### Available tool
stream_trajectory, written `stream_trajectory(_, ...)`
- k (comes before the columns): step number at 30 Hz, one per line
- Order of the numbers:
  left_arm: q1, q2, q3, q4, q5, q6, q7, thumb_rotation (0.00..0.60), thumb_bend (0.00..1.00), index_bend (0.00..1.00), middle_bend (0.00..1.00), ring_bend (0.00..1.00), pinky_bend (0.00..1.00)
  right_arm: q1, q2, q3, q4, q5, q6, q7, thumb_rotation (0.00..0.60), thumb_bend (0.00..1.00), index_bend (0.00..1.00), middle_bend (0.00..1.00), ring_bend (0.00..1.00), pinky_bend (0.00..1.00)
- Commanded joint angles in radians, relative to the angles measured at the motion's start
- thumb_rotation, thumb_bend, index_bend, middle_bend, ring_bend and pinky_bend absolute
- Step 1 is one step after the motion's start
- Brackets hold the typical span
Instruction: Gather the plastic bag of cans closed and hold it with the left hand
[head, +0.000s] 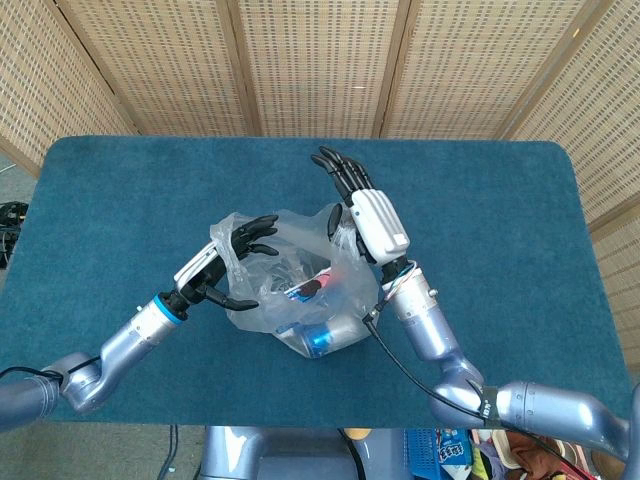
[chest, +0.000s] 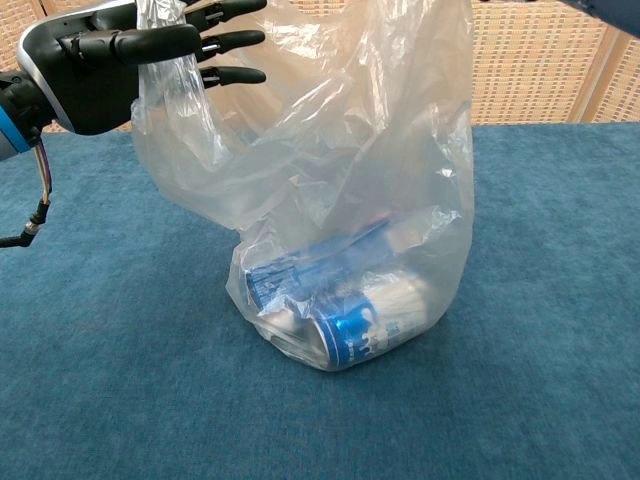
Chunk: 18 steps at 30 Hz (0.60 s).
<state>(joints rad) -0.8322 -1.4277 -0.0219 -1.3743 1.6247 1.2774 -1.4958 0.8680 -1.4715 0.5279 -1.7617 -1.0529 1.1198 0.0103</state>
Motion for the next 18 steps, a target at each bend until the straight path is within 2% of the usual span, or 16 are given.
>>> stream_trajectory(1, -0.001, -0.005, -0.005, -0.001, 0.005, -0.003, 0.002, 0.600, 0.07, 0.12, 0.06, 0.09, 0.19, 0.021, -0.003, 0.009, 0.000, 0.023, 0.000, -0.036, 0.600, 0.99, 0.07, 0.05, 0.00, 0.02)
stream_trajectory(10, -0.006, -0.008, -0.012, -0.034, 0.034, 0.003, -0.006, 0.600, 0.07, 0.12, 0.06, 0.09, 0.20, 0.066, 0.003, 0.031, -0.017, 0.080, -0.001, -0.115, 0.600, 0.99, 0.07, 0.05, 0.00, 0.02)
stream_trajectory(18, -0.033, -0.029, -0.035, -0.073, 0.030, -0.036, 0.021, 0.600, 0.06, 0.11, 0.06, 0.09, 0.20, 0.112, 0.016, 0.059, -0.049, 0.156, 0.005, -0.196, 0.600, 0.99, 0.07, 0.05, 0.00, 0.02)
